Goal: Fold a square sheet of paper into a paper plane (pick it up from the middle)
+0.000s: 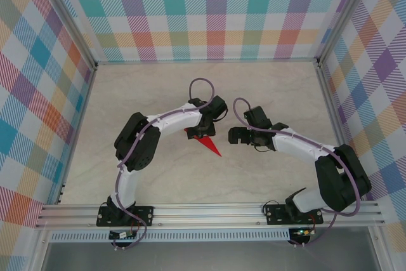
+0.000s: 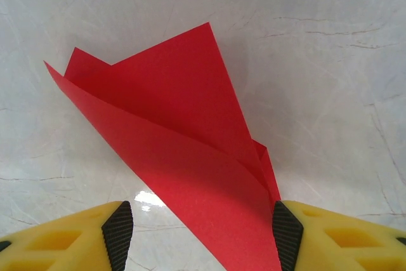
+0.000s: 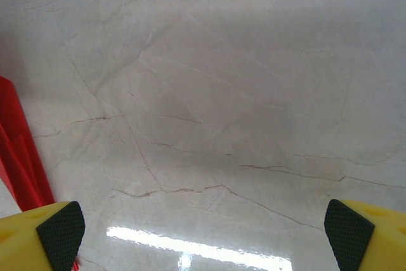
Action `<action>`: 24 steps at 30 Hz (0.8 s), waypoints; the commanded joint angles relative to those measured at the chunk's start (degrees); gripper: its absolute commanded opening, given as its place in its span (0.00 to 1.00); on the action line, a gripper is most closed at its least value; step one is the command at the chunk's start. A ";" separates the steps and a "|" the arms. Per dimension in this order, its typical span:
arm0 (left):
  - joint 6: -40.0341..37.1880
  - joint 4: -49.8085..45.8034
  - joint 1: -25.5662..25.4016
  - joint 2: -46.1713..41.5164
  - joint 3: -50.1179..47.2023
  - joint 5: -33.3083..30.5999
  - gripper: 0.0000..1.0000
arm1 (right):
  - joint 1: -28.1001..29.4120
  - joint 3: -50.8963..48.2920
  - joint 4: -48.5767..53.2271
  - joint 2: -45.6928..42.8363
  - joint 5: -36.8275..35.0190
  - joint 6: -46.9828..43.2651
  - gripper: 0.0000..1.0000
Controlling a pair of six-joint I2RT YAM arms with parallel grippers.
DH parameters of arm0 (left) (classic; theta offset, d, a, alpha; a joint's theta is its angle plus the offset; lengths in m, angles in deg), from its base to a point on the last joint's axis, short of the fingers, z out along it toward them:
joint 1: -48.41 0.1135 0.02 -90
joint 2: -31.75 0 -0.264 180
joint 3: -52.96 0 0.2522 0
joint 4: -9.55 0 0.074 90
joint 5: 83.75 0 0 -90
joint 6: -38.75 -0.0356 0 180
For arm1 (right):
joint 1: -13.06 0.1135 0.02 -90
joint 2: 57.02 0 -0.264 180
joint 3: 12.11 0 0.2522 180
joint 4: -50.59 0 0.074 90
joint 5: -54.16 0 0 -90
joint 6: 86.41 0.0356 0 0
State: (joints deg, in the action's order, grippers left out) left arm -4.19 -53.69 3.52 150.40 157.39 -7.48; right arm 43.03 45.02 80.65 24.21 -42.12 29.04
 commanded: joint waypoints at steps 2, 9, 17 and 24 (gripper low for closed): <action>-0.57 -3.70 -0.61 0.71 1.96 -0.49 0.60 | -0.32 -0.48 0.14 -0.50 -1.54 1.18 1.00; -0.25 -3.26 -0.69 -1.38 1.06 0.48 0.59 | -0.34 -0.29 0.25 -0.20 -1.53 1.26 1.00; 2.46 -0.87 -0.74 -6.00 -3.47 1.45 0.56 | -0.36 -0.05 0.55 0.39 -1.36 1.22 1.00; 4.07 3.77 -0.77 -10.37 -7.89 4.50 0.59 | -0.36 0.37 0.49 1.38 -0.76 1.38 1.00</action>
State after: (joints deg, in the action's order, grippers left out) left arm -1.63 -51.70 3.50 142.38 150.70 -4.38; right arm 42.99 45.02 80.69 24.76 -42.88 29.79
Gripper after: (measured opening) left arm 0.582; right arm 0.999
